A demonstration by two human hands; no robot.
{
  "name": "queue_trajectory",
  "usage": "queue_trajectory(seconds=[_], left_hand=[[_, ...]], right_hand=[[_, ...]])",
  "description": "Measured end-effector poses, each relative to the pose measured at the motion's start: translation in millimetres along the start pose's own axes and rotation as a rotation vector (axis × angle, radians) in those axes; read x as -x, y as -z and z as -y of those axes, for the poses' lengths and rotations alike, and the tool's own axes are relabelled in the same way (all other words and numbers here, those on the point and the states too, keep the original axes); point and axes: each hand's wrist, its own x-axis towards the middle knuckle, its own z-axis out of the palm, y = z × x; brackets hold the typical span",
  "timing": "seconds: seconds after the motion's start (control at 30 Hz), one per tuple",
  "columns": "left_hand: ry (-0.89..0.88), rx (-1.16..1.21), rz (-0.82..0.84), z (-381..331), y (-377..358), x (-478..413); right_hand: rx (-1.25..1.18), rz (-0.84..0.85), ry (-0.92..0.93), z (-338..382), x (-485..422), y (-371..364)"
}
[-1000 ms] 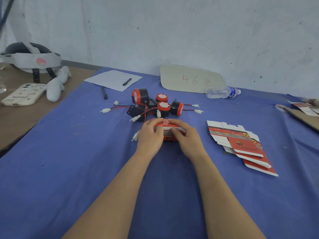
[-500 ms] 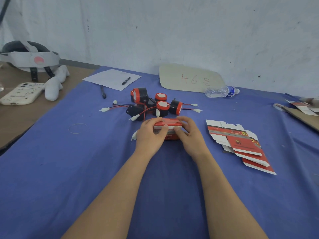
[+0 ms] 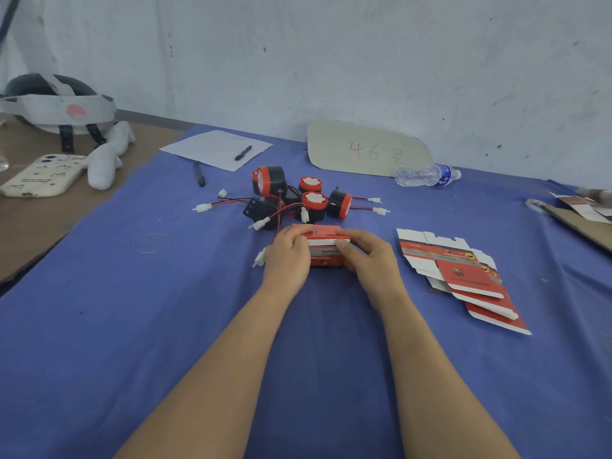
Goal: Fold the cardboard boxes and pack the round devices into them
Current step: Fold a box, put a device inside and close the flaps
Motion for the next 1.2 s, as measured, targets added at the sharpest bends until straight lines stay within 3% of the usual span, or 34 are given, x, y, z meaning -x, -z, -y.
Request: queue_trajectory(seconds=[0.37, 0.53, 0.67, 0.87, 0.97, 1.07, 1.13, 1.2], left_hand=[[0.010, 0.021, 0.019, 1.1, 0.6, 0.4], [-0.032, -0.062, 0.013, 2.7, -1.3, 1.7], [0.117, -0.017, 0.027, 4.0, -5.5, -0.8], [0.145, -0.082, 0.031, -2.8, -6.4, 4.7], [0.149, 0.058, 0.027, -17.8, -4.5, 16.7], [0.036, 0.284, 0.045, -41.1, -10.2, 36.7], [-0.055, 0.359, 0.079, -61.1, -24.2, 49.1], [-0.120, 0.402, 0.135, -88.5, -48.9, 63.0]], right_hand=[[0.129, -0.023, 0.025, -3.4, 2.3, -1.8], [0.037, -0.124, -0.105, 1.1, 0.4, -11.2], [-0.081, -0.147, -0.253, 2.4, 0.3, -16.3], [0.090, -0.060, -0.242, 12.8, 2.2, -23.6], [-0.049, -0.089, -0.274, 26.7, 15.2, -26.4], [-0.418, -0.166, -0.289, 36.7, 35.5, -20.8], [-0.536, -0.273, -0.223, 47.9, 47.9, 2.5], [-0.508, -0.428, -0.094, 64.1, 60.8, 41.8]])
